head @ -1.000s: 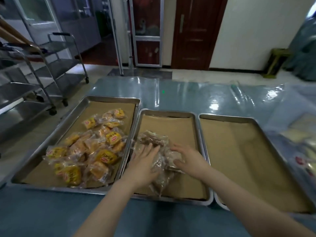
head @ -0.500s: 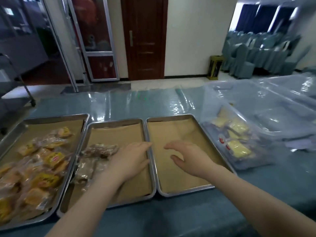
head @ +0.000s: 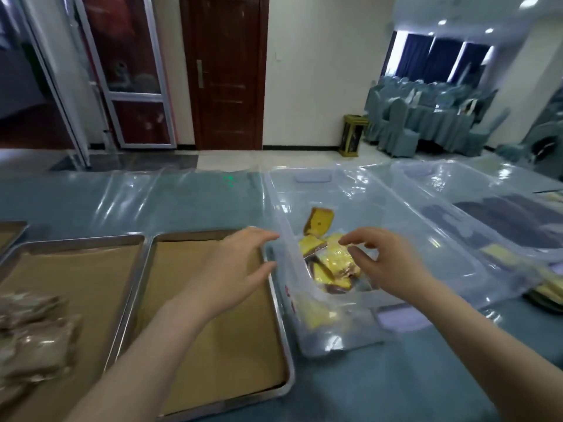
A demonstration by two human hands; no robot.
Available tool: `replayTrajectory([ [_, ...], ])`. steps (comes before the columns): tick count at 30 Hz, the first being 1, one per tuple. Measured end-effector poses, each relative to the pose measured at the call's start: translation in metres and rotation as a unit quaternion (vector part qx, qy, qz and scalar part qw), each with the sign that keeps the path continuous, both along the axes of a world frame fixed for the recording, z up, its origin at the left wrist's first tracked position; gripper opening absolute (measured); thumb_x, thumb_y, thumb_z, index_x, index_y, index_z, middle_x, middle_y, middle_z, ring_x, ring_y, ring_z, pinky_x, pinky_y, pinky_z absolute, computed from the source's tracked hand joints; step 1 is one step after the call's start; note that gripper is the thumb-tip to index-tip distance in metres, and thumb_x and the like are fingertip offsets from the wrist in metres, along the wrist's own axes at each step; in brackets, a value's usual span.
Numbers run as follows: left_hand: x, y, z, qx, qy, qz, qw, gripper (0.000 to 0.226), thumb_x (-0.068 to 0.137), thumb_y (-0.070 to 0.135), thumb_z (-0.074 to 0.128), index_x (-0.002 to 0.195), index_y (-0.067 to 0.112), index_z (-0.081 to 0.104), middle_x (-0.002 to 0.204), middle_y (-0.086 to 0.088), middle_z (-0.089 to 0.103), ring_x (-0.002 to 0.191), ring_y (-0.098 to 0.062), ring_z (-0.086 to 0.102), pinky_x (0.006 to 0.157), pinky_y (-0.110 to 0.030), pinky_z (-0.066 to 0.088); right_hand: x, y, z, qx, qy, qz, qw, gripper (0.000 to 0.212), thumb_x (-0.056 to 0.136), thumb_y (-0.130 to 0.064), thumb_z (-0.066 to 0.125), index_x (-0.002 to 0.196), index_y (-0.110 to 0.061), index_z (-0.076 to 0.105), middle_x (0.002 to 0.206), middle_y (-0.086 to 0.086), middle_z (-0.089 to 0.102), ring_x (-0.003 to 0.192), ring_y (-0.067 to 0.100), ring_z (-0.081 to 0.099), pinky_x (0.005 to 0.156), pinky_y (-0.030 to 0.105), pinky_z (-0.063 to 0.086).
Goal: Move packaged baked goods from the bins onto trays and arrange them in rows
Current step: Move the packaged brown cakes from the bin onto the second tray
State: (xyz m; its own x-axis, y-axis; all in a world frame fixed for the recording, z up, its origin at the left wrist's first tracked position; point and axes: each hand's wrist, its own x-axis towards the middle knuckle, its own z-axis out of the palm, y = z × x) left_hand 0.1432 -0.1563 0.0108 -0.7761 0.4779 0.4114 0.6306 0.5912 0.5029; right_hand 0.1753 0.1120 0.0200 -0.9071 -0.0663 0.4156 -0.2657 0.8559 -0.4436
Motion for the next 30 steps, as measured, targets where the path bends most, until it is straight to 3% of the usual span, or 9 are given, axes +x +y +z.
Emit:
replayTrajectory([
  [3, -0.011, 0.033, 0.004, 0.000, -0.006, -0.009, 1.000, 0.045, 0.087, 0.024, 0.063, 0.131, 0.027, 0.051, 0.130, 0.009, 0.053, 0.119, -0.008, 0.047, 0.101, -0.019, 0.033, -0.025, 0.041, -0.005, 0.012, -0.106, -0.018, 0.994, 0.017, 0.087, -0.016, 0.065, 0.100, -0.026, 0.069, 0.093, -0.016, 0.065, 0.091, 0.006, 0.061, 0.085, 0.023, 0.046],
  [6, -0.029, 0.062, 0.004, -0.018, -0.040, -0.027, 0.999, 0.053, 0.087, 0.034, 0.062, 0.136, 0.034, 0.043, 0.136, 0.014, 0.045, 0.120, 0.000, 0.040, 0.092, -0.006, 0.025, -0.039, 0.069, -0.017, 0.032, -0.170, -0.027, 0.985, 0.015, 0.088, -0.020, 0.064, 0.095, -0.033, 0.064, 0.090, -0.019, 0.064, 0.091, 0.004, 0.062, 0.080, 0.020, 0.044],
  [11, -0.058, 0.108, -0.012, -0.050, -0.093, -0.033, 0.994, 0.068, 0.086, 0.046, 0.060, 0.144, 0.033, 0.027, 0.152, 0.010, 0.028, 0.140, -0.010, 0.020, 0.109, -0.025, 0.016, -0.053, 0.082, -0.032, -0.007, -0.258, -0.050, 0.965, 0.015, 0.087, -0.025, 0.065, 0.099, -0.035, 0.062, 0.098, -0.015, 0.065, 0.093, 0.007, 0.063, 0.084, 0.025, 0.048],
  [13, -0.061, 0.120, -0.028, -0.092, -0.086, 0.001, 0.992, 0.073, 0.086, 0.051, 0.055, 0.147, 0.031, 0.021, 0.156, 0.005, 0.020, 0.144, -0.015, 0.008, 0.116, -0.034, 0.001, -0.056, 0.083, -0.036, 0.037, -0.288, -0.042, 0.956, 0.020, 0.086, -0.030, 0.065, 0.106, -0.035, 0.061, 0.106, -0.013, 0.063, 0.097, 0.008, 0.060, 0.084, 0.024, 0.045],
  [16, -0.067, 0.126, -0.041, -0.107, -0.046, 0.032, 0.993, 0.072, 0.087, 0.055, 0.047, 0.148, 0.030, 0.019, 0.157, 0.002, 0.016, 0.145, -0.016, 0.002, 0.111, -0.032, -0.011, -0.065, 0.086, -0.042, 0.114, -0.324, -0.049, 0.938, 0.035, 0.085, -0.031, 0.064, 0.120, -0.029, 0.058, 0.117, -0.006, 0.059, 0.106, 0.015, 0.056, 0.089, 0.028, 0.043],
  [22, -0.066, 0.128, -0.040, -0.147, -0.052, 0.030, 0.987, 0.069, 0.089, 0.051, 0.043, 0.149, 0.029, 0.017, 0.158, -0.002, 0.011, 0.145, -0.019, -0.001, 0.113, -0.034, -0.010, -0.089, 0.087, -0.063, 0.274, -0.460, -0.016, 0.845, 0.059, 0.083, -0.035, 0.064, 0.138, -0.027, 0.043, 0.134, 0.002, 0.053, 0.117, 0.022, 0.052, 0.091, 0.027, 0.039],
  [26, -0.063, 0.125, -0.042, -0.133, -0.051, 0.044, 0.989, 0.064, 0.090, 0.049, 0.044, 0.147, 0.030, 0.022, 0.157, 0.002, 0.017, 0.145, -0.017, 0.002, 0.114, -0.034, -0.009, -0.117, 0.079, -0.092, 0.345, -0.487, 0.038, 0.802, 0.084, 0.074, -0.057, 0.068, 0.143, -0.024, 0.034, 0.138, 0.005, 0.050, 0.121, 0.026, 0.050, 0.098, 0.034, 0.041],
  [28, -0.064, 0.124, -0.042, -0.133, -0.046, 0.046, 0.989, 0.063, 0.089, 0.048, 0.045, 0.146, 0.030, 0.025, 0.155, 0.004, 0.022, 0.144, -0.015, 0.006, 0.114, -0.032, -0.008, -0.126, 0.073, -0.117, 0.414, -0.514, 0.073, 0.748, 0.090, 0.071, -0.067, 0.065, 0.144, -0.025, 0.034, 0.137, 0.006, 0.050, 0.119, 0.029, 0.050, 0.101, 0.041, 0.042],
  [30, -0.066, 0.124, -0.043, -0.120, -0.042, 0.047, 0.991, 0.062, 0.088, 0.047, 0.047, 0.145, 0.031, 0.028, 0.153, 0.009, 0.028, 0.143, -0.012, 0.009, 0.113, -0.029, -0.009, -0.129, 0.069, -0.138, 0.494, -0.527, 0.104, 0.683, 0.090, 0.075, -0.072, 0.056, 0.146, -0.023, 0.030, 0.133, 0.010, 0.051, 0.111, 0.030, 0.053, 0.093, 0.040, 0.045],
])
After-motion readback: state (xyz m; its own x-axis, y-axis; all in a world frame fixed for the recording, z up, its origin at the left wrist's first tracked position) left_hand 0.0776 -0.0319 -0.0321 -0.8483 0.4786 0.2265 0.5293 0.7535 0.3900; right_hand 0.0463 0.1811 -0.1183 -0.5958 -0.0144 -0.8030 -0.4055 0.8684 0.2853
